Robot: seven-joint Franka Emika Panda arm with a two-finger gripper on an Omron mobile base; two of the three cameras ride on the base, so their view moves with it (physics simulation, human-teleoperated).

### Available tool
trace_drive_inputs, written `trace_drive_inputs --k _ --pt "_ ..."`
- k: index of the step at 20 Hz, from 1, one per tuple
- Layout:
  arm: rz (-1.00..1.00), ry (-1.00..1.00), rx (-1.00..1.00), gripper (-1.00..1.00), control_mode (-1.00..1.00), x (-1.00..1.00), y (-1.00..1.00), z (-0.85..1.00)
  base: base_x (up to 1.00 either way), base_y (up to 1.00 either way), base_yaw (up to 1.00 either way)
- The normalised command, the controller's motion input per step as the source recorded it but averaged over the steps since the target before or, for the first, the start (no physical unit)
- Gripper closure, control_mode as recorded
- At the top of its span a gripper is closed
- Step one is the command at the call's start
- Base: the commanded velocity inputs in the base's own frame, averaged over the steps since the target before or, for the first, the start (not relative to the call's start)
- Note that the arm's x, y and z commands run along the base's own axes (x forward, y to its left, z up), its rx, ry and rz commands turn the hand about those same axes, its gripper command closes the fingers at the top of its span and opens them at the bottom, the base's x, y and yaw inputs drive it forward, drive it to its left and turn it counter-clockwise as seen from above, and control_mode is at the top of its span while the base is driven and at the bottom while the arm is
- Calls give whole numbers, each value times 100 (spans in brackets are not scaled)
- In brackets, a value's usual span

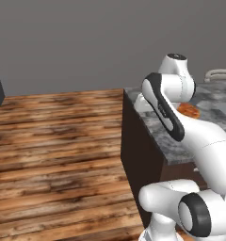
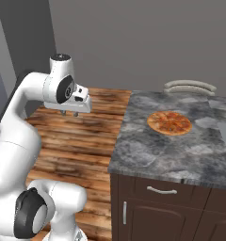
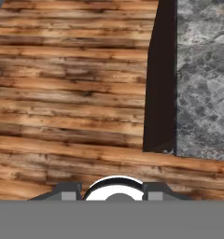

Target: Take the pizza cutter from the drawer on the right and place it on the dining counter for cutting.

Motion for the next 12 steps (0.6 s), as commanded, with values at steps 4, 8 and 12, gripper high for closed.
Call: trace_drive_inputs --k 4,8,12 --pt "-11 2 0 -100 -100 -15 -36 -9 0 0 0" --pt "-57 14 12 -100 -100 -4 -100 -43 0 0 0" --pt "-48 0 26 -100 -100 -4 -100 -48 0 0 0"
